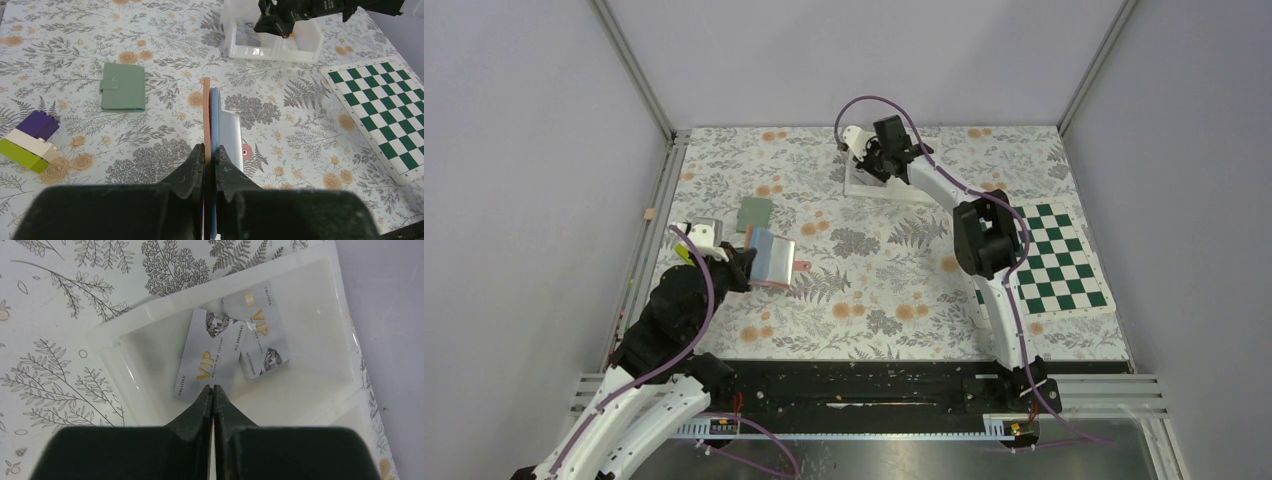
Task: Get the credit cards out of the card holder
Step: Remove the credit card from the card holder.
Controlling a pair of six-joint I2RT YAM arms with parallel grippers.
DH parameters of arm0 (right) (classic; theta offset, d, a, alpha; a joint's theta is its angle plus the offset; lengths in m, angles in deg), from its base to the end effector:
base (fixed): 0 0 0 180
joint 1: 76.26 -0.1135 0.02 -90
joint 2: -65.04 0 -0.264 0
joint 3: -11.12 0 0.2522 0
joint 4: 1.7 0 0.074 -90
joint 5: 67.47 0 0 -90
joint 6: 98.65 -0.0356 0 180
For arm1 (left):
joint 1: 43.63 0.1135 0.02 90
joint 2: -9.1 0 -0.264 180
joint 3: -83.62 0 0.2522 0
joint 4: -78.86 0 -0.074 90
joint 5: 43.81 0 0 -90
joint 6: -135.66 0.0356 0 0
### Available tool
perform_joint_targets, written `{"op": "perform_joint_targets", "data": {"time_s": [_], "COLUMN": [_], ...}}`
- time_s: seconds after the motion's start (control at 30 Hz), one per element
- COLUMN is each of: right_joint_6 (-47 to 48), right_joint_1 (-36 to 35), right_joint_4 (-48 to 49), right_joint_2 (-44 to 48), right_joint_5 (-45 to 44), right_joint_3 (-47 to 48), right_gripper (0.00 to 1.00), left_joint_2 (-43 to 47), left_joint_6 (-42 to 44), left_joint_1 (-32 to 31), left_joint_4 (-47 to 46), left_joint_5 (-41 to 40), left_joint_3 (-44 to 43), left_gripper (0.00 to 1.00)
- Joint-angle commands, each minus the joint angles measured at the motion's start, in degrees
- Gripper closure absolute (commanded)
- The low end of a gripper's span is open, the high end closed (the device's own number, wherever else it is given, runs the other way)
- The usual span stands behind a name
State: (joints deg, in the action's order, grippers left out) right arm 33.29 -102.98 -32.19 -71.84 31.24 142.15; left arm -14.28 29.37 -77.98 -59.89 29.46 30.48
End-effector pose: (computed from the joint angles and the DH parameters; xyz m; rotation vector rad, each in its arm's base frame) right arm 0.4902 0.2528 0.2035 -1.3077 1.7650 0.0187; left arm 0.0904 -0.0494 0.3219 0.0676 1.7772 -0.3824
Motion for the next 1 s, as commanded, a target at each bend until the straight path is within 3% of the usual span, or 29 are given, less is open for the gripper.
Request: {"op": "perform_joint_targets", "data": {"time_s": [0.0, 0.2, 0.3, 0.43, 0.57, 0.7, 0.97], "right_joint_6": [6.38, -3.8, -18.37, -43.52, -64.48, -78.89, -108.36], "right_joint_1": [0.97, 0.81, 0.88, 0.88, 0.51, 0.35, -1.07], "right_joint_4": [0.04, 16.65, 25.09, 36.66, 37.88, 36.41, 66.37], "right_joint_2": [0.4, 14.08, 24.78, 39.22, 50.44, 57.99, 70.11], "right_joint_5": [3.08, 5.03, 7.56, 11.02, 11.82, 18.97, 27.65], "right_joint_3": [1.99, -12.98, -22.08, -36.88, -45.99, -52.25, -77.45], "right_gripper": [0.97, 0.93, 0.83, 0.59, 0.58, 0.54, 0.48], "left_joint_2": [-0.81, -0.42, 0.16, 1.25, 1.25, 0.92, 1.94], "left_joint_6": [0.65, 0.54, -1.49, -6.7, -12.35, -17.83, -30.09], "left_joint_1": [-0.24, -0.1, -0.1, -0.1, -0.1, -0.1, -0.1], "left_joint_4": [-2.34, -2.54, -3.16, -4.76, -6.05, -9.09, -30.68], "left_joint_5": [-2.43, -2.14, 0.84, 5.69, 10.96, 15.12, 24.22], "left_joint_3": [-0.64, -0.68, -0.45, 0.34, -0.96, -1.28, 7.79], "left_gripper": [1.0, 1.0, 1.0, 1.0, 1.0, 1.0, 1.0]}}
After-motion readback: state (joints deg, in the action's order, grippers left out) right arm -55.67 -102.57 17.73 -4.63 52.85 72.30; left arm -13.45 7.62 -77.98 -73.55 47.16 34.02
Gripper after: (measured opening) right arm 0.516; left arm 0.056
